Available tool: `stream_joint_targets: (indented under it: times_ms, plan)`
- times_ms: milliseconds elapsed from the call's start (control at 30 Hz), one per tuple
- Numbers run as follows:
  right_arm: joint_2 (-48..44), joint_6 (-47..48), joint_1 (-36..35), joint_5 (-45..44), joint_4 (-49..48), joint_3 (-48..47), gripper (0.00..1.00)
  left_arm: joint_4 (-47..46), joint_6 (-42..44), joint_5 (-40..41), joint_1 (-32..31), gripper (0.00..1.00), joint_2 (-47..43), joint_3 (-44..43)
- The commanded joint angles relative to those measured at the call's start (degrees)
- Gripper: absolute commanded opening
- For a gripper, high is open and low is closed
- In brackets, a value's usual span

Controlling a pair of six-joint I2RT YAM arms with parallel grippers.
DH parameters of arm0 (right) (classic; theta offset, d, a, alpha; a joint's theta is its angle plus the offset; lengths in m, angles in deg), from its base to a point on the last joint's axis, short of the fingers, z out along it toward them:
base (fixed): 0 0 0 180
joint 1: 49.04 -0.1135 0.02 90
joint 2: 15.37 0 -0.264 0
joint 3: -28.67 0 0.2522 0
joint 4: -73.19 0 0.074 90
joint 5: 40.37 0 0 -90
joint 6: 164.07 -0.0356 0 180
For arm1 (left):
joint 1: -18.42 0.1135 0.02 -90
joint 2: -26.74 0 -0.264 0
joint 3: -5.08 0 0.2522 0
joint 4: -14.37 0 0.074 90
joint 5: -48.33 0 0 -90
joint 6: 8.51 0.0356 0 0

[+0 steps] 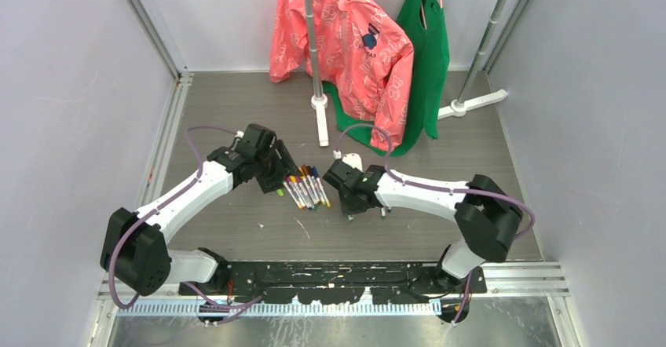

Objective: Open the pen caps

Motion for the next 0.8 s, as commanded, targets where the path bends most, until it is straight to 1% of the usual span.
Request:
stream_joint_targets:
  times_ms: [0, 100, 233, 533, 700, 767]
  plan:
    - [-5.35, -0.30, -0.50, 5.27, -2.10, -0.59, 0.01, -8.73, -2.89, -7.26, -0.16, 0.66, 1.13, 0.38]
    - [-6.29, -0.29, -0.57, 7.77, -3.00, -1.06, 0.01, -10.29, -4.24, -8.98, -0.38, 0.66, 2.91, -0.12]
    - [-6.60, -0.31, -0.71, 10.41, -4.12, -1.70, 0.01, -11.25, -5.20, -9.21, -1.14, 0.65, 4.83, -0.95]
    - [-5.54, 0.10, -0.76, 12.96, -6.01, -4.05, 0.01, -11.95, -6.13, -10.57, -4.44, 0.64, 9.42, -3.17]
    - [-4.51, 0.14, -0.78, 13.41, -7.12, -5.67, 0.01, -12.66, -6.99, -10.60, -5.52, 0.64, 10.40, -3.19]
    - [-4.10, -0.06, -0.81, 15.83, -7.71, -6.04, 0.01, -12.71, -7.18, -10.46, -5.68, 0.63, 10.62, -3.21]
